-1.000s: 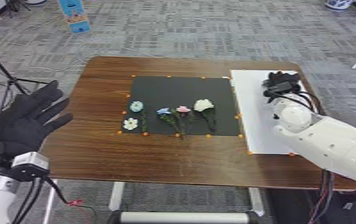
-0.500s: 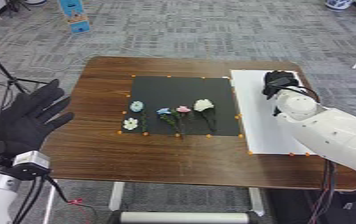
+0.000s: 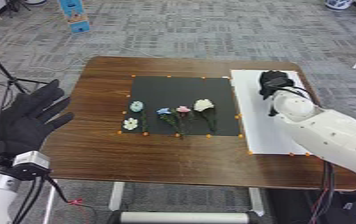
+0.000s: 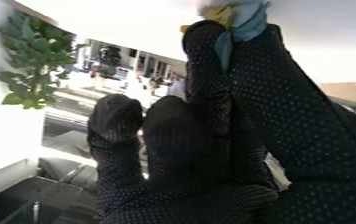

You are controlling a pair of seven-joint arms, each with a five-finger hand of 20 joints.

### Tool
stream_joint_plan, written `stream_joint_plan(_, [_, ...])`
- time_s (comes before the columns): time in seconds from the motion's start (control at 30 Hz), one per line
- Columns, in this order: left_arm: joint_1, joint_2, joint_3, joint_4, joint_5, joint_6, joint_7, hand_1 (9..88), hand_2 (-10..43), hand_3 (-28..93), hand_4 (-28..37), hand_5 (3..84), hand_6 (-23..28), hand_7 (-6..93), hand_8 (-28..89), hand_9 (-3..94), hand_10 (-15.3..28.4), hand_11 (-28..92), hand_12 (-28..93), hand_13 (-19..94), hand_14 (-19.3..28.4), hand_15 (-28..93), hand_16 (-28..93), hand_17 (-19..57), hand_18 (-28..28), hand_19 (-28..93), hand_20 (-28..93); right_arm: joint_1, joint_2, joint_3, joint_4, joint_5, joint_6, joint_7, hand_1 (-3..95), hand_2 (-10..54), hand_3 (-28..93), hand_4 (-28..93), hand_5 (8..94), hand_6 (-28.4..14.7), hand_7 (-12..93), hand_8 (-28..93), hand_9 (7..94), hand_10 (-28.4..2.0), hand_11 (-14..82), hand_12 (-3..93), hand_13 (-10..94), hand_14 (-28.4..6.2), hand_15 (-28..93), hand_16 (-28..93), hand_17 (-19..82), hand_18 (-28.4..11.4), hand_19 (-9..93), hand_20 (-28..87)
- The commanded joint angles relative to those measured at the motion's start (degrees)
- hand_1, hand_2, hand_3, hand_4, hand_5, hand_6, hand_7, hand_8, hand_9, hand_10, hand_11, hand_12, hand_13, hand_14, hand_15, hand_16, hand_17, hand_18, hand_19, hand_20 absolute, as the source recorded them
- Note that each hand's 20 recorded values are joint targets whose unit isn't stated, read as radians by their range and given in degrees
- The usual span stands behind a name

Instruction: Arrange flowers

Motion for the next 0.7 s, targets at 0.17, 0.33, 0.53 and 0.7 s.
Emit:
stream_joint_plan(0.17, [1.53, -0.96, -0.72, -0.60, -0.16, 0.18, -0.12, 19.9, -4.5, 68, -28.3, 28.5, 3.4, 13.4, -7, 21.4, 10.3, 11, 16, 18, 13.3, 12, 6, -12.9, 23.0, 39, 7, -5.53, 4.20, 5.98, -11.96, 4.82, 4.88, -6.50, 52.3, -9.5, 82, -28, 67.2, 3.4, 55, 8, 81.8, -3.6, 24.5, 53.9, 73, -2.8, 84, 35, 41, -18.3, 90, 52])
stream_joint_plan(0.33, [1.07, -0.88, -0.47, -0.40, -0.16, 0.06, -0.15, 19.8, -4.4, 68, -28.3, 28.5, 3.4, 13.3, -7, 21.4, 10.2, 11, 17, 18, 13.3, 12, 6, -12.9, 23.0, 39, 7, -7.53, 5.51, 8.61, -17.34, 7.02, 5.12, -8.07, 52.2, -9.5, 83, -28, 68.1, 3.3, 54, 8, 82.4, -3.4, 23.3, 54.8, 74, -2.9, 84, 36, 42, -18.6, 91, 53])
stream_joint_plan(0.53, [0.57, -0.66, -0.26, -0.19, -0.20, -0.10, -0.50, 19.9, -4.3, 68, -28.3, 28.5, 3.4, 13.4, -7, 21.4, 10.3, 11, 17, 18, 13.3, 12, 6, -12.9, 23.0, 39, 7, -10.23, 6.26, 11.89, -21.87, 5.49, 4.19, -9.83, 52.4, -9.5, 83, -28, 68.4, 3.0, 53, 9, 82.6, -3.4, 22.9, 55.4, 74, -2.7, 84, 37, 42, -18.7, 91, 52])
stream_joint_plan(0.7, [0.64, -0.56, -0.32, -0.20, -0.18, -0.22, -0.34, 19.8, -4.3, 68, -28.3, 28.5, 3.3, 13.5, -7, 21.4, 10.3, 11, 17, 18, 13.3, 12, 6, -12.9, 22.9, 39, 7, -11.53, 7.46, 12.42, -24.42, 4.89, 2.26, -10.37, 52.4, -9.5, 83, -28, 68.2, 3.1, 53, 9, 82.7, -3.5, 22.5, 55.4, 74, -2.8, 84, 38, 42, -18.6, 91, 52])
